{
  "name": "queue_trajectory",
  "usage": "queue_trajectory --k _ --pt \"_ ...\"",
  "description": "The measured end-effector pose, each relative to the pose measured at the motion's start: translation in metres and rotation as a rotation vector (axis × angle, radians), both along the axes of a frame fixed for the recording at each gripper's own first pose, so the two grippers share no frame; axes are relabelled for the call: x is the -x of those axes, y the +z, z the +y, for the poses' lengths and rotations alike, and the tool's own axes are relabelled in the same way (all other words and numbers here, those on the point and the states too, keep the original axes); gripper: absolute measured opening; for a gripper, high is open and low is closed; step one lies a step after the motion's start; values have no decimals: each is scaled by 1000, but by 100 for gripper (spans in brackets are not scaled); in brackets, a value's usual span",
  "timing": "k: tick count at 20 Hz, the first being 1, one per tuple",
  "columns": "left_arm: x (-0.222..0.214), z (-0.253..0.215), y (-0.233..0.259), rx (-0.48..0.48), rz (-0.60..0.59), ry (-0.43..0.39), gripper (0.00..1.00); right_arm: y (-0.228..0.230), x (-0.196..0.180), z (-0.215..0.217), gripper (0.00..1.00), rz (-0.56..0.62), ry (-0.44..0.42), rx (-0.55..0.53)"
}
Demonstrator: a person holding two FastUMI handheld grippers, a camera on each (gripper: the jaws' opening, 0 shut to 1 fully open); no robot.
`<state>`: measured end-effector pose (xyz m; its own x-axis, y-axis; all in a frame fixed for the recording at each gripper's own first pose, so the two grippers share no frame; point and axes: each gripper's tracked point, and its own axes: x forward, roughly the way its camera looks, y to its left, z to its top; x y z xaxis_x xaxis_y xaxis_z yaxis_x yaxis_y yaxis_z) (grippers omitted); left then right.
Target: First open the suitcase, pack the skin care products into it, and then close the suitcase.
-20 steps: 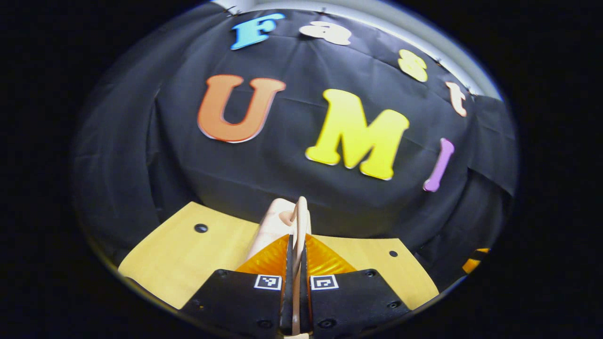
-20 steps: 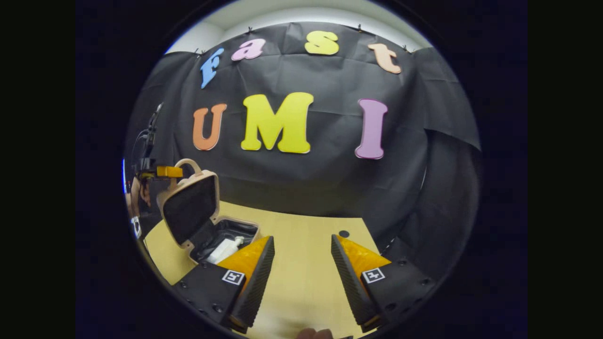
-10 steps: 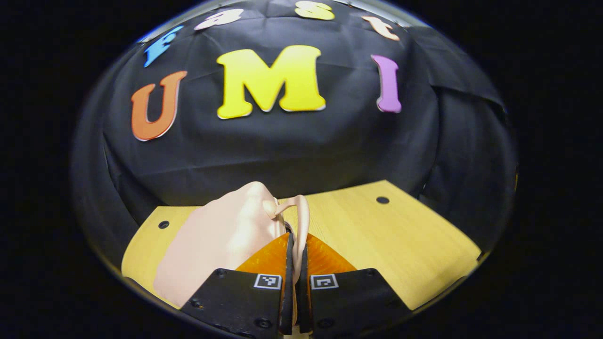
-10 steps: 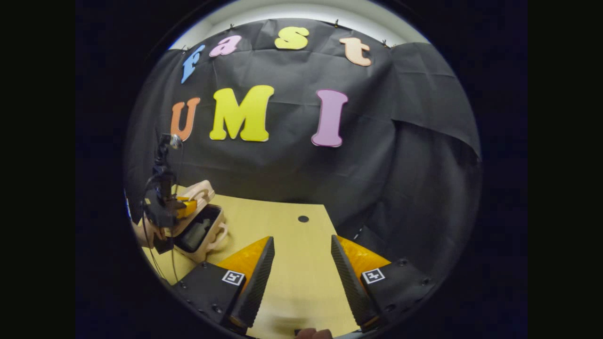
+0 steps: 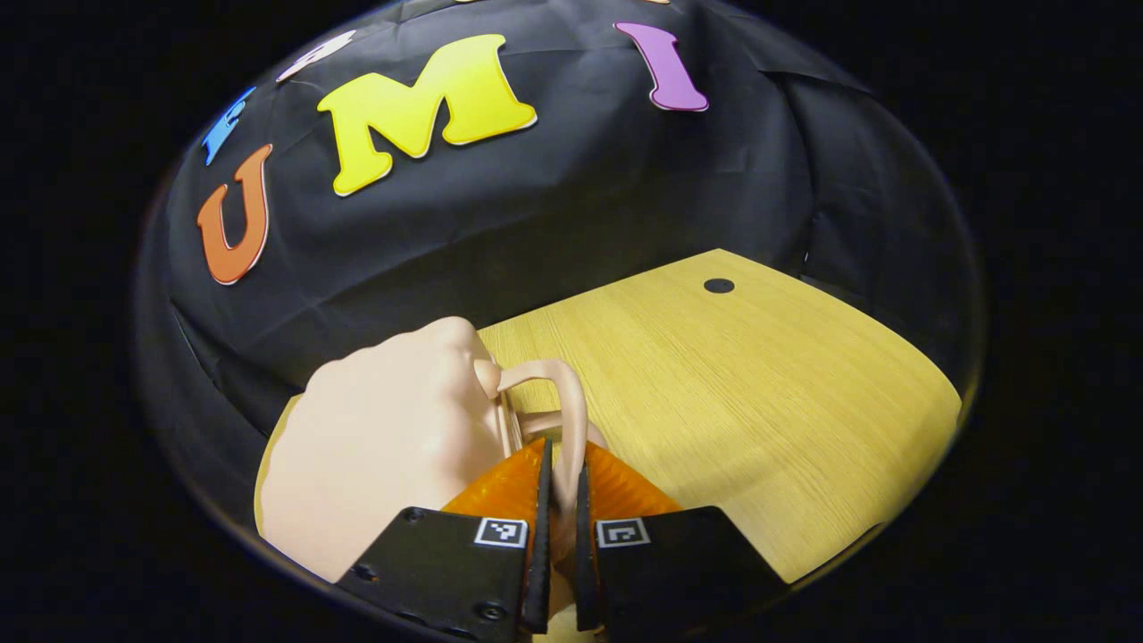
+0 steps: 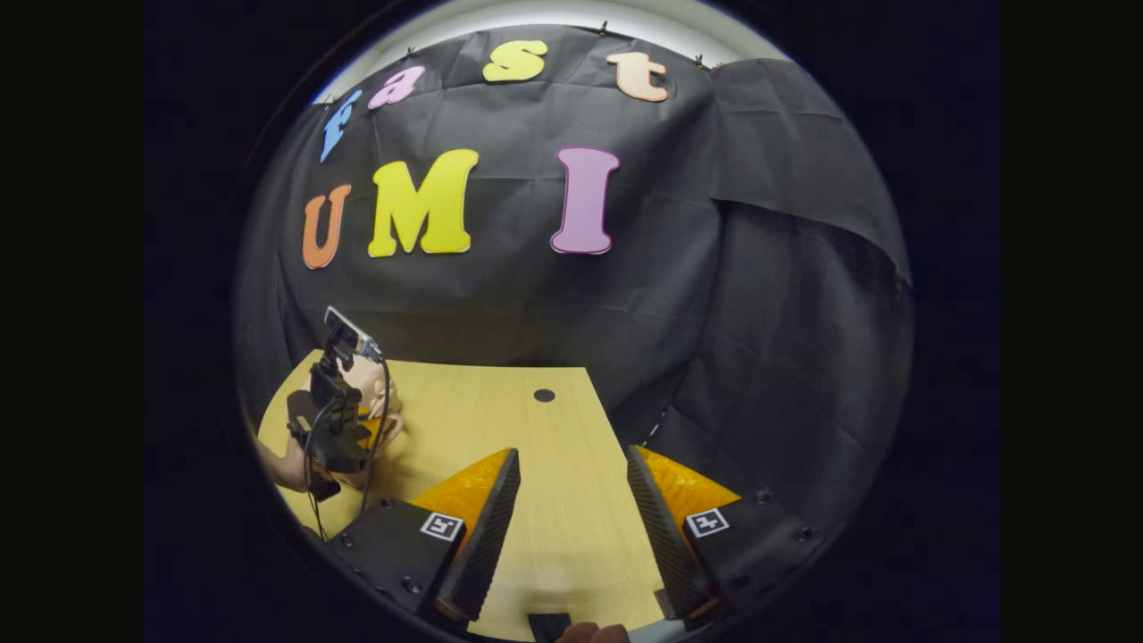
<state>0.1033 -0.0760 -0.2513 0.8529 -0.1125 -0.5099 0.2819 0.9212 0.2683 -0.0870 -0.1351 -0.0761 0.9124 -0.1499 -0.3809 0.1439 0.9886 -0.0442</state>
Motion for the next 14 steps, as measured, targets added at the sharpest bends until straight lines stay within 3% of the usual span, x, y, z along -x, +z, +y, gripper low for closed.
queue_trajectory --k 4,6,7,8,11,14 --pt "9 -15 -4 26 27 -10 35 0 -19 1 70 -3 42 1" --pt "19 -16 15 58 -1 1 53 7 -31 12 70 -19 75 -7" --pt "23 -15 30 90 -28 14 81 13 -36 24 72 -33 94 -10" --pt "28 -15 47 128 -54 31 79 20 -44 33 72 -49 107 -10" --pt "34 -3 121 260 -182 73 93 58 -66 72 72 -144 172 -1" --pt "36 20 203 345 -339 126 94 96 -86 114 70 -239 241 -20"
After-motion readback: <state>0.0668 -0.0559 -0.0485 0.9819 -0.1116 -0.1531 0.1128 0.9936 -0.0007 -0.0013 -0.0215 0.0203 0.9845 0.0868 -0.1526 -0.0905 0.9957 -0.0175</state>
